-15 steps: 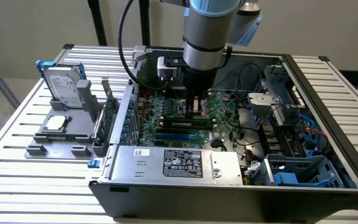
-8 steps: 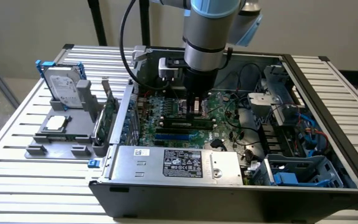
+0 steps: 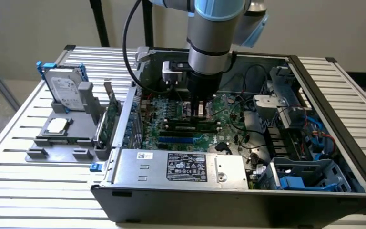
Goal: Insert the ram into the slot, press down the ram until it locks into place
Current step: 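Press down the ram until it locks into place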
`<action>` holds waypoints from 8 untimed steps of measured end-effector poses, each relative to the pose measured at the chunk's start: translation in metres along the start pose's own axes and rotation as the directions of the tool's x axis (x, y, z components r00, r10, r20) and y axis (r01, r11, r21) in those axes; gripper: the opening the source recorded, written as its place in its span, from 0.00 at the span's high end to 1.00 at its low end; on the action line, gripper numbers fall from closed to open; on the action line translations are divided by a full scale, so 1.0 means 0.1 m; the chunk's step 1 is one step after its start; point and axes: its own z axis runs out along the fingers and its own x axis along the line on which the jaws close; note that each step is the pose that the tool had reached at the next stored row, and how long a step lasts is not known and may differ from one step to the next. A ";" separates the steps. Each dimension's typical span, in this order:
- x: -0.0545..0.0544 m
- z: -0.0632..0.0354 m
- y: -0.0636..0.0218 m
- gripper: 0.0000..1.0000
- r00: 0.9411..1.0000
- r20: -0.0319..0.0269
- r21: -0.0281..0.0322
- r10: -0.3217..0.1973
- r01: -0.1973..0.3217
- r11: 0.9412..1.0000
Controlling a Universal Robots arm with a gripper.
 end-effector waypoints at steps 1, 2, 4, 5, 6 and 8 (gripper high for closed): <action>0.00 -0.001 -0.002 0.89 1.000 0.000 0.000 0.000 0.000 1.000; 0.00 -0.014 -0.010 0.89 1.000 0.002 0.000 0.001 -0.001 1.000; 0.00 -0.104 -0.034 0.89 1.000 0.001 0.000 0.000 0.000 1.000; 0.00 -0.152 -0.046 0.89 1.000 0.001 -0.001 0.000 0.000 1.000; 0.00 -0.197 -0.061 0.89 1.000 0.001 -0.001 0.000 0.000 1.000; 0.01 -0.279 -0.091 0.89 1.000 0.001 -0.001 0.000 0.000 1.000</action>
